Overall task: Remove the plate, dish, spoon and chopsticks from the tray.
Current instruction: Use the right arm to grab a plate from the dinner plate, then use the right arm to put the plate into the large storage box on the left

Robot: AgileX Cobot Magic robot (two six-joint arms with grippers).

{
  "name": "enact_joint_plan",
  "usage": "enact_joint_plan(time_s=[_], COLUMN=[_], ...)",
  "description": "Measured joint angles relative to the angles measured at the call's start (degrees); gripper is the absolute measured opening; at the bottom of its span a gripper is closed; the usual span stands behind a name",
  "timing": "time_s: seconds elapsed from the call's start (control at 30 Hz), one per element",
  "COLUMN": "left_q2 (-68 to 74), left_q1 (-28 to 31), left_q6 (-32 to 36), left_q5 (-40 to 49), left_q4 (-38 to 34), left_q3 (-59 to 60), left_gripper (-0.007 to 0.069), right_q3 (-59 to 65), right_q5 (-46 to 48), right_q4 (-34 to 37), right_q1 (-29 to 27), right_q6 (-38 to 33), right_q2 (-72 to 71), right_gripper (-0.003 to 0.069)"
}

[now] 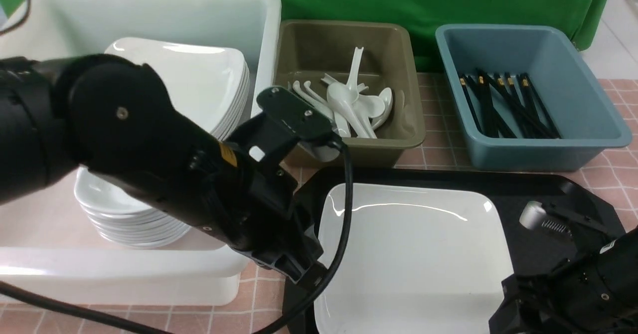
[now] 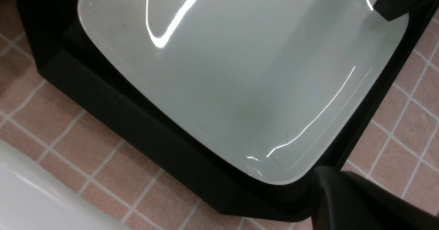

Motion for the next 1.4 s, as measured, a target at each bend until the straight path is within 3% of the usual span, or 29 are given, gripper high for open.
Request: enact_joint_plan(time_s=[0.07,0.23,0.37,0.57,0.77,0.87,1.07,1.3,1.4], left_q2=[0.16,0.16,0.16,0.16,-1.60,-2.41,-3.37,-4.56,-5.77], left_q1=[0.00,0.00,0.00,0.00,0.00,0.26,5.96,18.23,28.08], left_q6=[0.00,-0.06,-2.12,-5.84,-14.07,-16.32,-18.03,-18.30,-18.43], left_q5=[-0.86,-1.77,-1.83,-1.78,-0.15,1.60,4.87,7.31,7.06], left_q4=[0.26,0.42,2.62,6.51,16.73,19.93,21.58,20.86,17.39], left_q3=[0.00,0.00,0.00,0.00,-3.09,-5.67,-12.36,-14.64,-14.64], left_gripper=[-0.0001,-0.0001,-0.0001,-0.0001,-0.0001,-0.0001,0.0000,0.0000,0.0000], right_q3=[0.07,-0.07,-0.34,-0.85,-4.58,-6.68,-13.77,-23.22,-29.98], right_q5=[-0.66,-1.08,-1.81,-0.23,5.33,6.79,9.96,8.47,6.14], right_q4=[0.71,1.56,3.63,3.16,1.66,1.22,-1.47,-0.57,4.85], right_q1=[0.00,0.00,-0.14,-0.31,-0.49,-0.49,-0.43,-0.43,0.24], right_q6=[-0.15,-0.22,-1.14,-1.60,-1.14,-0.24,2.64,6.31,6.49], right_q2=[0.88,3.24,4.34,2.26,-9.23,-13.65,-19.60,-18.91,-14.72], right_gripper=[0.0530,0.0402,0.0225,0.0217,0.0087,0.0069,0.0070,0.0070,0.0070])
